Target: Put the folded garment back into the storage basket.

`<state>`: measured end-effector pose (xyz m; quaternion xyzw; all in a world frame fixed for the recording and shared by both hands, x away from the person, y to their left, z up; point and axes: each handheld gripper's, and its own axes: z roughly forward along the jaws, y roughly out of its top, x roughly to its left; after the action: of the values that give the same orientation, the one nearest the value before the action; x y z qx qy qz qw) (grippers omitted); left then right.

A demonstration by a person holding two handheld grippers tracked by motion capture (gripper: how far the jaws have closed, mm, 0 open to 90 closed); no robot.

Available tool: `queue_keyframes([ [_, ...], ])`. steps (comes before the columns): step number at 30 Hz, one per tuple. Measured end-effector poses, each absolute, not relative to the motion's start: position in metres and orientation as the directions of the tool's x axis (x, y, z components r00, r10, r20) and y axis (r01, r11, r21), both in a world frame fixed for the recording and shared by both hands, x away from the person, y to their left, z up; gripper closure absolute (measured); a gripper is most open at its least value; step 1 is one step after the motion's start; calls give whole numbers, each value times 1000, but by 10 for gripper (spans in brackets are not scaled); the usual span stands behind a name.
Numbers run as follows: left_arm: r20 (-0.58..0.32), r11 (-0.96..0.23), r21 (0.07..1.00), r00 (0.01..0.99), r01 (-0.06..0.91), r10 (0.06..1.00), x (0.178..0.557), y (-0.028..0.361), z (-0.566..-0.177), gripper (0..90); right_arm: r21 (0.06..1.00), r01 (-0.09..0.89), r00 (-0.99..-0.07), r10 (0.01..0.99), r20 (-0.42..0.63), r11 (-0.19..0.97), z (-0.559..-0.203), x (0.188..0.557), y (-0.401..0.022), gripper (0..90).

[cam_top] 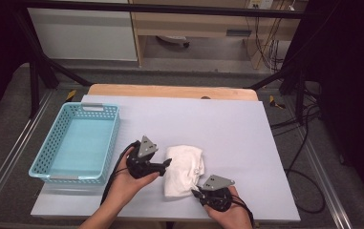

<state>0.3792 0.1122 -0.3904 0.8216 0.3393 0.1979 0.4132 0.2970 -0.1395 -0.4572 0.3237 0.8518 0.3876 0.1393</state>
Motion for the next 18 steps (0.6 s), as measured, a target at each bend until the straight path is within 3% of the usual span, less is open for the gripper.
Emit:
queue_keyframes([
  [5, 16, -424, 790, 677, 442, 736, 404, 102, -398, 146, 756, 437, -751, 660, 8, 488, -458, 296, -139, 806],
  [18, -33, -376, 791, 648, 483, 761, 428, 98, -411, 153, 753, 436, -760, 649, 14, 493, -458, 298, -140, 807],
])
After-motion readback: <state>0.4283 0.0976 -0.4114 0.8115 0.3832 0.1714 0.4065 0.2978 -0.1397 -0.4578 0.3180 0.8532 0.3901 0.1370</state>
